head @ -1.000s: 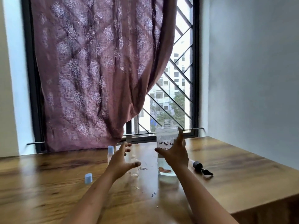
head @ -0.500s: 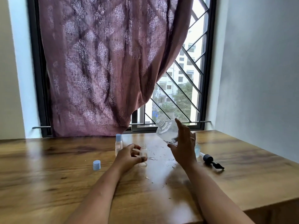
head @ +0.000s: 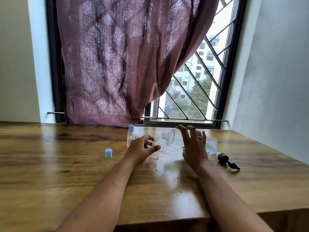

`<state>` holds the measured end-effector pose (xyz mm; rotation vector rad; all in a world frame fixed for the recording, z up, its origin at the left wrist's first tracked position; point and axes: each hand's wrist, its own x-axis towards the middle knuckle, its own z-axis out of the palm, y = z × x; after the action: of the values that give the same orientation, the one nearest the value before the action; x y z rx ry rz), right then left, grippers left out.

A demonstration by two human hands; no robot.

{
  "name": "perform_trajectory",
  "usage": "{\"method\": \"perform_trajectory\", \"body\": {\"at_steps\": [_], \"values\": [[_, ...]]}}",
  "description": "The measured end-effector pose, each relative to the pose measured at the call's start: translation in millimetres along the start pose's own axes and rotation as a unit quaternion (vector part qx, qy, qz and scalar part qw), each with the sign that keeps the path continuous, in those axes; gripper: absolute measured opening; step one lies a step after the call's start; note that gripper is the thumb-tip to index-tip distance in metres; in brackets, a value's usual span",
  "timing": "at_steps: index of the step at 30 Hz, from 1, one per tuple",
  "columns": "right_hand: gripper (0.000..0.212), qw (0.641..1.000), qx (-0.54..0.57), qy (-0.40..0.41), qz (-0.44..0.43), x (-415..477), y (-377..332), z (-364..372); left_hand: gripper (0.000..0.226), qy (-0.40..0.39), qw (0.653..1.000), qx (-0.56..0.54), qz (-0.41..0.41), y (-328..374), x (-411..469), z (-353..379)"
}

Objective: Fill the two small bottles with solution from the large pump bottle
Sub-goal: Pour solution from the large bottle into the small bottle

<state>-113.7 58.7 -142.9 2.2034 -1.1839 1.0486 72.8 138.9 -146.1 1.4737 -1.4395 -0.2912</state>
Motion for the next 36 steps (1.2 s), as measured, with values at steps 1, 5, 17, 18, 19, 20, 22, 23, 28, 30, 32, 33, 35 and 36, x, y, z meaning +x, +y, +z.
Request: {"method": "perform_trajectory", "body": {"at_steps": [1, 5, 17, 18, 19, 20, 22, 23, 28, 30, 32, 33, 35, 36], "values": [[0.100, 1.000, 0.001, -0.001, -0.002, 1, 0, 0, 0.041, 0.001, 1.000, 0.001, 0.001, 1, 0, 0], [0.097, 0.999, 0.014, -0.035, -0.010, 5, -2, -1, 0.039, 0.006, 1.000, 0.005, 0.005, 3, 0, 0], [0.099, 0.999, -0.028, 0.018, -0.038, 10, -2, 3, 0.040, 0.007, 0.999, 0.033, 0.009, 4, 3, 1], [0.099, 0.999, -0.030, 0.018, -0.039, 10, -2, 2, 0.040, 0.007, 0.999, 0.033, 0.008, 4, 3, 1], [0.098, 0.999, -0.031, 0.021, -0.039, 10, -3, 1, 0.040, 0.007, 0.999, 0.035, 0.009, 4, 4, 1], [0.098, 0.998, -0.032, 0.027, -0.039, 10, -3, 0, 0.040, 0.007, 0.999, 0.038, 0.009, 4, 5, 1], [0.098, 0.998, -0.037, 0.041, -0.042, 11, -4, 0, 0.041, 0.005, 0.999, 0.038, 0.010, 3, 5, 1], [0.098, 0.997, -0.040, 0.049, -0.044, 12, -5, 0, 0.042, 0.006, 0.999, 0.035, 0.009, 4, 4, 1], [0.095, 0.995, -0.046, 0.077, -0.044, 12, -6, 1, 0.042, 0.009, 1.000, 0.030, 0.004, 6, 2, 0], [0.091, 0.994, -0.049, 0.080, -0.047, 12, -7, -1, 0.040, 0.011, 0.999, 0.031, 0.004, 6, 2, 0], [0.090, 0.994, -0.053, 0.082, -0.048, 12, -8, -3, 0.040, 0.011, 0.999, 0.031, 0.005, 6, 2, 0], [0.090, 0.994, -0.053, 0.082, -0.048, 12, -8, -3, 0.040, 0.011, 0.999, 0.032, 0.004, 6, 3, 0], [0.090, 0.994, -0.051, 0.080, -0.048, 12, -9, -3, 0.043, 0.010, 0.999, 0.033, 0.002, 6, 3, 0], [0.090, 0.994, -0.052, 0.079, -0.049, 13, -9, -3, 0.043, 0.009, 0.999, 0.033, 0.001, 6, 3, 0]]}}
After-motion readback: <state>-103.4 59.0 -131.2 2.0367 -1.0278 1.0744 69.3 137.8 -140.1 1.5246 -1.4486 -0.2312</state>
